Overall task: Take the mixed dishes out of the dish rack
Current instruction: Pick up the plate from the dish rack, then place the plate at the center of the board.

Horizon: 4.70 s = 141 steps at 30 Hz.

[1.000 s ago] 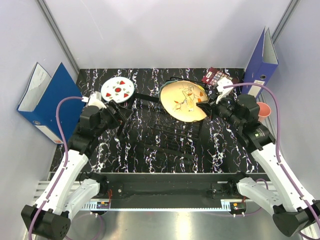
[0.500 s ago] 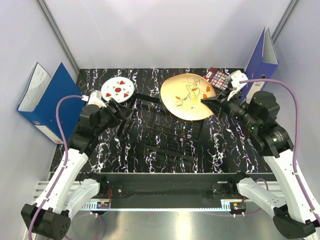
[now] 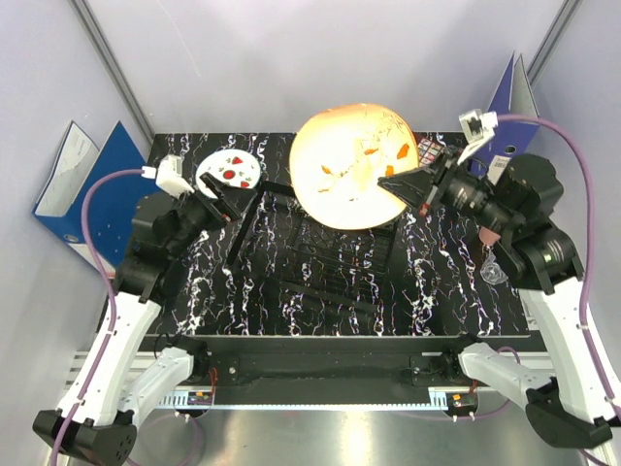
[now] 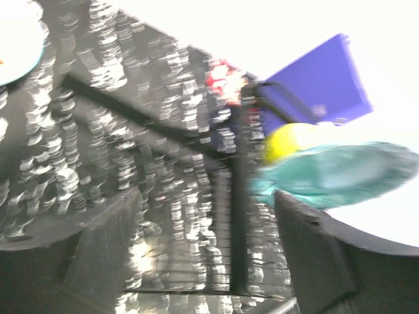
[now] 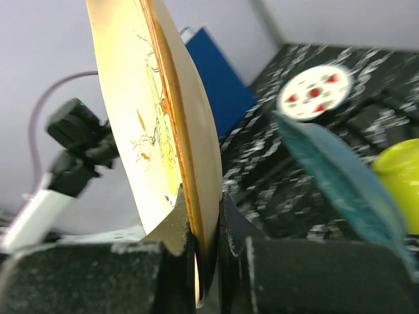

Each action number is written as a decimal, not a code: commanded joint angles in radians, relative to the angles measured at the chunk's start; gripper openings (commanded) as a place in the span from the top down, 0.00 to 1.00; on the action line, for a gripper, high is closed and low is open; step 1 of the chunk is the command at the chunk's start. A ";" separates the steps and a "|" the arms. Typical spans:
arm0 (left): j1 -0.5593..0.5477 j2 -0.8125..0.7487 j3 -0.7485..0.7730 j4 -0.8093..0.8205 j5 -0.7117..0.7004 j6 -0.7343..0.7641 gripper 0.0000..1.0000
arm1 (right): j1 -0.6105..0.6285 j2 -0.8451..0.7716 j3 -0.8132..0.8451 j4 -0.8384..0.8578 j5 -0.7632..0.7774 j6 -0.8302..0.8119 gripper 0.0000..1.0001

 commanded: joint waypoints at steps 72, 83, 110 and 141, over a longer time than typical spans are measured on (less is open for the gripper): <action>0.182 -0.002 0.210 -0.212 -0.281 -0.031 1.00 | 0.234 -0.136 -0.017 -0.046 0.299 0.088 0.01; 0.431 0.187 0.066 -0.070 -0.324 -0.107 1.00 | 0.235 -0.283 -0.160 -0.048 0.351 0.051 0.00; 0.452 0.572 0.115 0.411 0.008 -0.202 1.00 | 0.235 -0.263 -0.243 -0.023 0.365 -0.015 0.00; 0.454 1.278 0.393 1.030 0.263 -0.340 1.00 | 0.235 -0.151 -0.274 0.009 0.400 -0.127 0.00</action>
